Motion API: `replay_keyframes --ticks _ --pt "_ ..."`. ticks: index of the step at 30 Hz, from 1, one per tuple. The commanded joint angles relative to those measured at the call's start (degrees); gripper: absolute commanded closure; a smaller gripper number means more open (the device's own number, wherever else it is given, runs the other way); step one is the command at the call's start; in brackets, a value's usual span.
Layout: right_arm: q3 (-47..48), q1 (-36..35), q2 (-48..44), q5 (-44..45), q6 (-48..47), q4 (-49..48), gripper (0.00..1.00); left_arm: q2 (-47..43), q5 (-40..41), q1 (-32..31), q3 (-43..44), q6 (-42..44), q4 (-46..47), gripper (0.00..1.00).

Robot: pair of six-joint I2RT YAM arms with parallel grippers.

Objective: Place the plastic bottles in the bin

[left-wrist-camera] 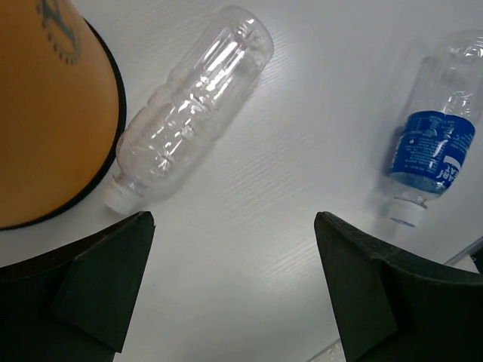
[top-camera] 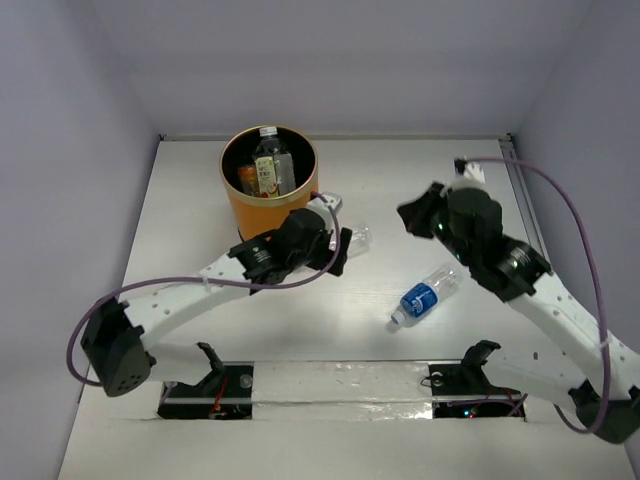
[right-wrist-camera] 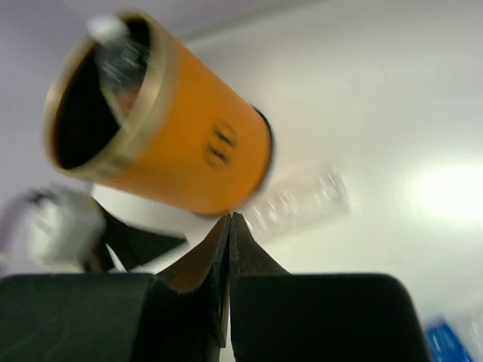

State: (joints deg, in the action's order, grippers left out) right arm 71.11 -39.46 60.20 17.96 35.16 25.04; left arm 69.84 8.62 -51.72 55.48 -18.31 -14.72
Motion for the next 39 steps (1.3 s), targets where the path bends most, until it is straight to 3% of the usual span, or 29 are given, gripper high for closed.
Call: replay_keyframes --ticks 1,3,6,7,9,10,13,23,28,33,39 --pt "-12.1 -0.2 -10.0 4.9 13.2 8.6 0.96 4.8 1.9 -0.4 6.2 6.1 5.0 0.11" --pt "-19.9 0.4 -17.0 4.5 19.9 11.8 0.94 9.7 2.0 -0.4 9.2 8.9 5.3 0.1" --pt "-27.0 0.4 -21.9 3.2 25.4 14.5 0.75 16.4 2.3 -0.4 12.7 12.3 6.6 0.09" --pt "-28.1 0.4 -23.7 3.1 27.8 15.1 0.54 18.4 2.4 -0.4 13.9 13.0 6.6 0.09" --pt "-29.9 0.4 -24.6 3.7 30.6 17.8 0.3 24.2 1.8 -0.4 17.1 14.3 6.5 0.09" --pt "-30.2 0.4 -24.9 3.9 31.4 18.7 0.12 26.1 1.7 -0.4 18.2 15.3 6.3 0.09" --pt "-31.0 0.9 -24.7 4.6 33.2 22.2 0.0 33.1 0.4 0.7 22.2 16.7 5.5 0.09" --pt "-36.0 2.7 -26.6 5.2 36.9 25.1 0.0 47.0 1.8 3.5 30.3 16.6 4.5 0.1" --pt "-35.8 7.8 -20.8 4.5 33.1 21.7 0.0 48.0 -1.0 3.5 28.3 14.6 6.4 0.27" --pt "-34.6 16.7 -10.7 4.5 27.9 16.3 0.0 42.2 -4.1 3.5 24.5 11.5 7.6 0.51" --pt "-30.4 23.7 -0.3 4.6 18.6 14.1 0.03 26.6 -11.2 3.0 22.2 5.3 9.4 0.59"
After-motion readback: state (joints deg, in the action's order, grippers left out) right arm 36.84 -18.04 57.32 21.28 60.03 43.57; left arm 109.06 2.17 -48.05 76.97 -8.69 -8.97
